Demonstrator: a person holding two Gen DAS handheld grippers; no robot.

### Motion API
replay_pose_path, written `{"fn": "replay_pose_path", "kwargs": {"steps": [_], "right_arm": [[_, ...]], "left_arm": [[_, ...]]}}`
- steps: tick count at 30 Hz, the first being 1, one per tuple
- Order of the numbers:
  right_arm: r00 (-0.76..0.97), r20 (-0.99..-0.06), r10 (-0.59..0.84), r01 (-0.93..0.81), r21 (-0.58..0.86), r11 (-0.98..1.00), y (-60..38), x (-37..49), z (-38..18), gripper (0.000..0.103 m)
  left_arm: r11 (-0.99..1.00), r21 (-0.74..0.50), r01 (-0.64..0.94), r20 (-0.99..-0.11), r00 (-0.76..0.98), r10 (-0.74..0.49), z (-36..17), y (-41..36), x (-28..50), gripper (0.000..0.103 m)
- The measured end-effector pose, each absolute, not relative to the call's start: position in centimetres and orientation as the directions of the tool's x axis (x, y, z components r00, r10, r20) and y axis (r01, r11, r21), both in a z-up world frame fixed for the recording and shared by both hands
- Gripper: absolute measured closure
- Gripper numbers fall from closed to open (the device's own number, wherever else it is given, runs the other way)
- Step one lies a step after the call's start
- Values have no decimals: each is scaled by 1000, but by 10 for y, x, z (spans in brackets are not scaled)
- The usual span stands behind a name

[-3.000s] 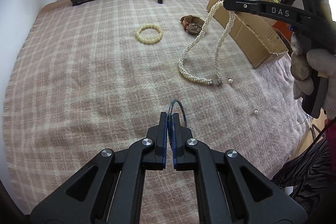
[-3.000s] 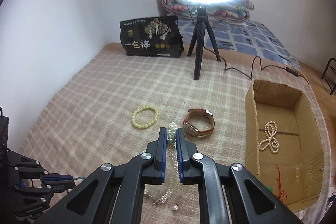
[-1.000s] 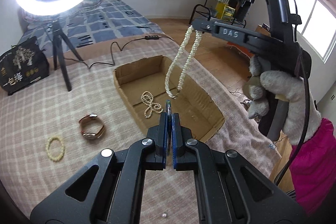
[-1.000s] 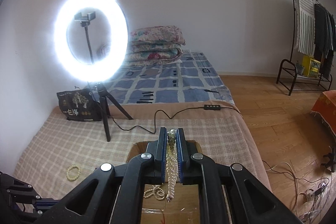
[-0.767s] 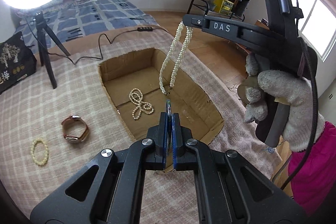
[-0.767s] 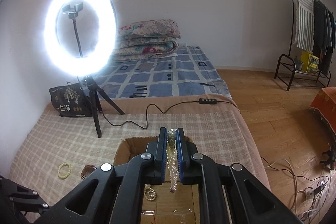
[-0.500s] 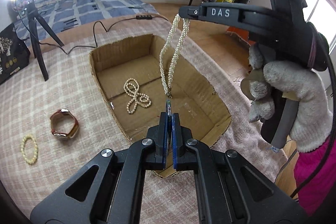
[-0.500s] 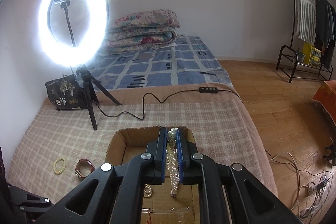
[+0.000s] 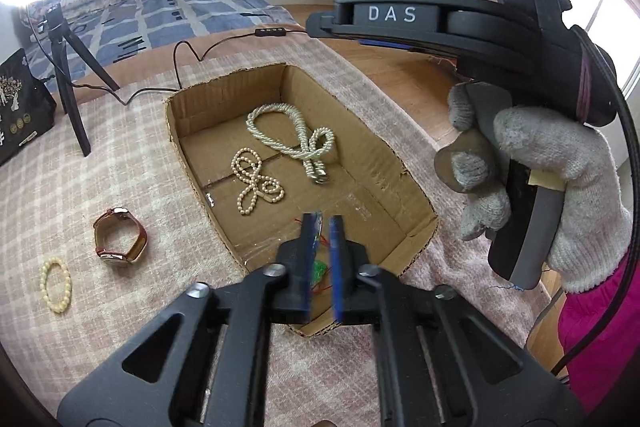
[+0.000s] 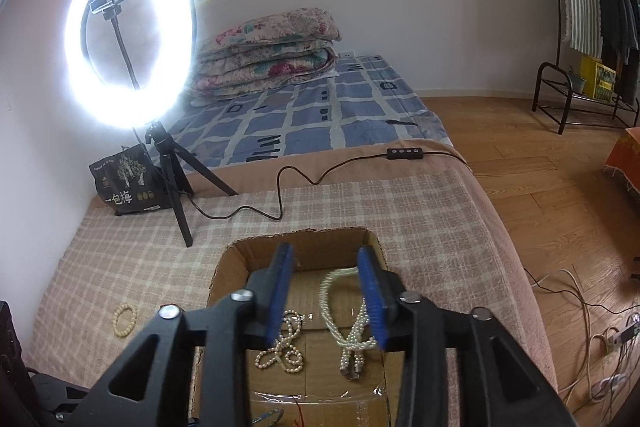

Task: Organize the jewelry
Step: 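Carry the pearl necklace over the box with the right tool and release it, then open the left tool to drop the dark blue bangle into the box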

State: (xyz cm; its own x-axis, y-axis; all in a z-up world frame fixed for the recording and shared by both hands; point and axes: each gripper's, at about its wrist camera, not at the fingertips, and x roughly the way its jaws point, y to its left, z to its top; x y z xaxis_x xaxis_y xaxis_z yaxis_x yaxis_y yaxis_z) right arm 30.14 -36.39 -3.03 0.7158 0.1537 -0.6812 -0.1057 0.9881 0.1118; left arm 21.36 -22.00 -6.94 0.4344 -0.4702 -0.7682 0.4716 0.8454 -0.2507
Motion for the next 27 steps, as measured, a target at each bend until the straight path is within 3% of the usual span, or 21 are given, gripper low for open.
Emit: {"fn": "replay_pose_path", "kwargs": {"steps": [1, 2, 3, 4, 7, 13, 27], "right_arm": [[717, -682, 145, -98, 108, 989, -364, 301, -30, 38], [721, -681, 130, -84, 100, 991, -364, 300, -30, 26], [725, -678, 124, -79, 97, 992, -364, 299, -29, 24], [725, -678, 122, -77, 96, 992, -364, 298, -29, 23], [724, -682, 101, -60, 83, 995, -365, 297, -28, 16], [728, -681, 78, -39, 73, 997, -366, 294, -24, 12], [754, -654, 59, -24, 62, 998, -363, 264, -2, 12]], "left_arm": [[848, -243, 471, -765, 444, -466, -68, -219, 211, 64], [851, -237, 469, -763, 453, -462, -68, -218, 210, 56], [854, -232, 466, -757, 464, -459, -67, -217, 208, 47], [855, -230, 465, -755, 469, -458, -66, -217, 207, 45], [856, -226, 465, -760, 466, -453, -65, -216, 205, 45], [860, -219, 461, -760, 472, -446, -60, -210, 199, 45], [880, -201, 430, -742, 520, -423, -34, -171, 175, 45]]}}
